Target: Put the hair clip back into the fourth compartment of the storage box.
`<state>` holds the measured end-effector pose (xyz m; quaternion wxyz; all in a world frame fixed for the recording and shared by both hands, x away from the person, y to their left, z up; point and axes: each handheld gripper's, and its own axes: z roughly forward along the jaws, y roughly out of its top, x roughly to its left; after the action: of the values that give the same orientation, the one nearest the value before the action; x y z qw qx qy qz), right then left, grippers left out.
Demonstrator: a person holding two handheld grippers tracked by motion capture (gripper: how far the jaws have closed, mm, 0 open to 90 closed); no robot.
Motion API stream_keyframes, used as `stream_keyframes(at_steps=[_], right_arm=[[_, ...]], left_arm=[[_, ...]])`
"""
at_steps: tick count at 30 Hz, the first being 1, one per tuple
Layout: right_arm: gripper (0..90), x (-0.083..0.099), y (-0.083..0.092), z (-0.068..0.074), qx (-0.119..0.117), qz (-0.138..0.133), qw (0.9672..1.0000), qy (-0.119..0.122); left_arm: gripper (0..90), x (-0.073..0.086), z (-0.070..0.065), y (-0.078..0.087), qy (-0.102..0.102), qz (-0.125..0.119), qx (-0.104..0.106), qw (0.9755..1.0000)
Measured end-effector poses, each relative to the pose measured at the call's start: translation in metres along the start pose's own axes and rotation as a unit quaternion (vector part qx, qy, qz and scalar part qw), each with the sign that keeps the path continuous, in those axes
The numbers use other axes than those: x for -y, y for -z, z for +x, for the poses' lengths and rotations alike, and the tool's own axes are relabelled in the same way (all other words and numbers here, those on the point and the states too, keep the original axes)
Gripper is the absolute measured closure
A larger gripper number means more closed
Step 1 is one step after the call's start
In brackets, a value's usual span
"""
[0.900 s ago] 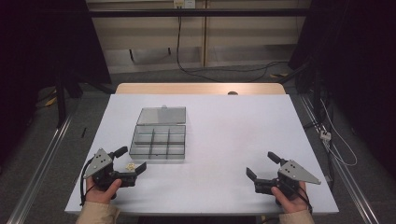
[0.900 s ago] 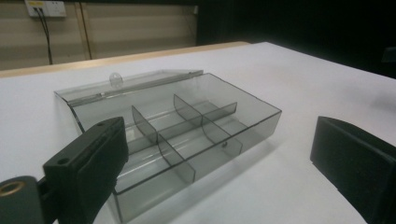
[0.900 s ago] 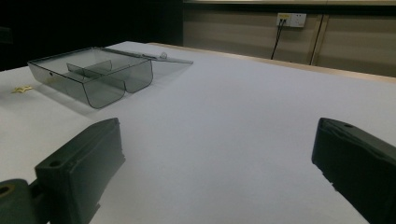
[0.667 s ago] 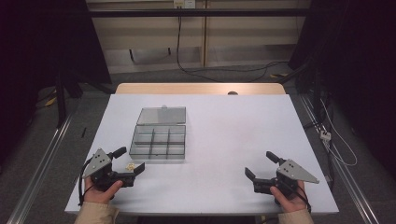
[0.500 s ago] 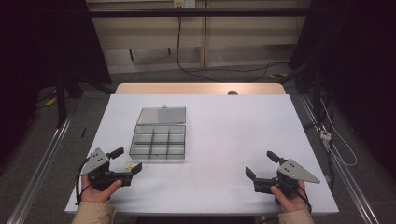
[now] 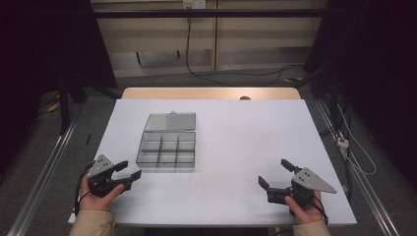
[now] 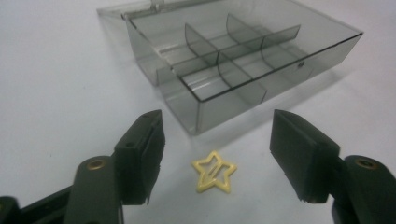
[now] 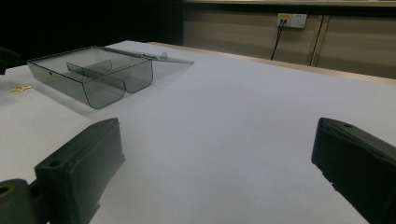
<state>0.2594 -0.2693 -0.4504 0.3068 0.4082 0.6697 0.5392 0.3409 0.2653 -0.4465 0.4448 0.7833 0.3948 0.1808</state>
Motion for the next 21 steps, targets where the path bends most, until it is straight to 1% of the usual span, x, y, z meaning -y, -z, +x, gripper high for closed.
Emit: stream_keyframes(at_steps=[1,2,3,4,7,9,10,13,14,16,19,21], right_arm=[[1.6,0.000,0.000,0.000,0.000,0.000,1.0000,-0.001],[1.6,0.000,0.000,0.000,0.000,0.000,1.0000,-0.001],[1.6,0.000,0.001,0.000,0.001,-0.002,1.0000,0.000],[1.6,0.000,0.001,0.000,0.001,-0.003,1.0000,0.001],[1.6,0.000,0.002,-0.001,0.001,-0.002,1.0000,0.001],[1.6,0.000,0.002,-0.001,0.001,-0.003,1.0000,0.001],[1.6,0.000,0.002,-0.001,0.001,-0.003,1.0000,0.001],[1.6,0.000,0.002,0.000,0.001,-0.002,1.0000,0.002],[1.6,0.000,0.001,0.000,0.000,-0.002,1.0000,0.001],[1.6,0.000,0.001,0.000,0.000,-0.001,1.0000,0.001],[1.7,0.000,0.001,0.000,0.001,0.000,1.0000,0.000],[1.6,0.000,0.001,0.000,0.002,0.000,1.0000,0.000]], left_arm=[[39.6,0.000,0.000,0.000,0.000,0.000,0.000,1.0000],[39.6,0.000,0.001,-0.001,-0.002,0.004,0.001,1.0000],[42.4,0.001,0.001,-0.003,-0.001,0.014,0.001,0.9999],[43.7,0.001,0.001,-0.003,-0.001,0.014,0.001,0.9999],[49.6,0.003,0.002,-0.006,0.000,0.033,0.000,0.9995],[51.8,0.004,0.001,-0.009,-0.001,0.047,0.001,0.9989],[53.6,0.004,0.001,-0.009,-0.001,0.047,0.001,0.9989],[55.2,0.005,0.001,-0.011,-0.005,0.060,0.001,0.9982],[57.3,0.006,0.000,-0.012,-0.004,0.065,-0.002,0.9979],[59.7,0.006,0.000,-0.013,-0.006,0.068,-0.003,0.9977],[61.2,0.005,-0.004,-0.014,-0.015,0.077,-0.019,0.9967],[61.4,0.006,-0.007,-0.015,-0.011,0.076,-0.026,0.9967]])
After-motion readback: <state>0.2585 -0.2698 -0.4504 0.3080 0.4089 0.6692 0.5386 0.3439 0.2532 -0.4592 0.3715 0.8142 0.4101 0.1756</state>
